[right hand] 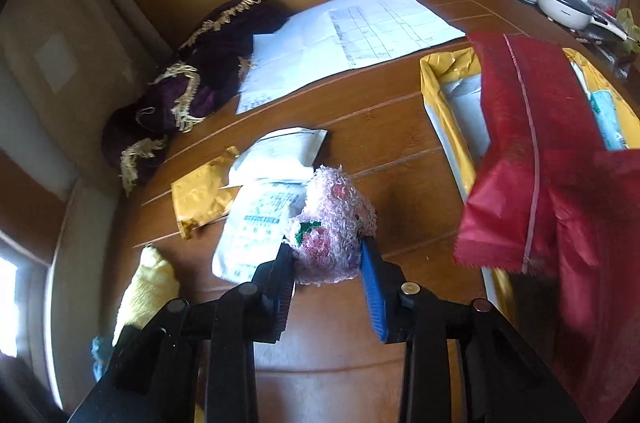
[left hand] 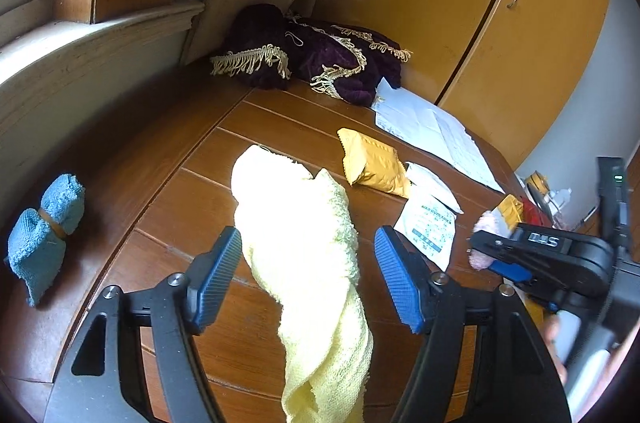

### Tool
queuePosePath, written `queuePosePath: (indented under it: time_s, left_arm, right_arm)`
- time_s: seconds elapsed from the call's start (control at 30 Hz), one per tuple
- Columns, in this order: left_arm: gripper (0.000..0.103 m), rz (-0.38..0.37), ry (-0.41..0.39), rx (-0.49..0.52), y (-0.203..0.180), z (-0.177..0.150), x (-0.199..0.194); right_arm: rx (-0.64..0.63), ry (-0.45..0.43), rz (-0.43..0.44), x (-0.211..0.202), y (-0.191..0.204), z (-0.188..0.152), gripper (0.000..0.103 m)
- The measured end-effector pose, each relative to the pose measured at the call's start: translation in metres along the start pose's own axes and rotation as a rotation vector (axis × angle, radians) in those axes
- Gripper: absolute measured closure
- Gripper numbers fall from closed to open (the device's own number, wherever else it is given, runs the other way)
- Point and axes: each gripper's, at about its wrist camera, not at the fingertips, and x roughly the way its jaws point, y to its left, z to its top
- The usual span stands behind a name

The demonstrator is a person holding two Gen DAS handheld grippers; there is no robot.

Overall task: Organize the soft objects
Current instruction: 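Grasp the pink fluffy ball with the right tool while the left tool holds the towel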

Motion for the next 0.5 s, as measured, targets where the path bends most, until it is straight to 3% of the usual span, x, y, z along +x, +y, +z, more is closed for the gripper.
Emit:
queuePosePath:
  time_s: [0.23,0.37,0.5]
  left_arm:
    - [0.034,-0.014,-0.039,0.014,-0.003,-0.001,-0.005]
    - [0.034,0.027,0.000,0.049,-0.008,-0.003,0.005]
    - [0.034,0.045,-0.021,0.057,-0.009,-0.004,0.004]
  right_arm:
    - [-0.134,-0.025,0.166,-0.023,0.008,-0.025,0.070]
    - [-0.199,-0.030,0.203,-0.019,0.017,-0.032,0.070]
    - [-0.218,-0.036,0.253,-0.021,0.020,-0.036,0.070]
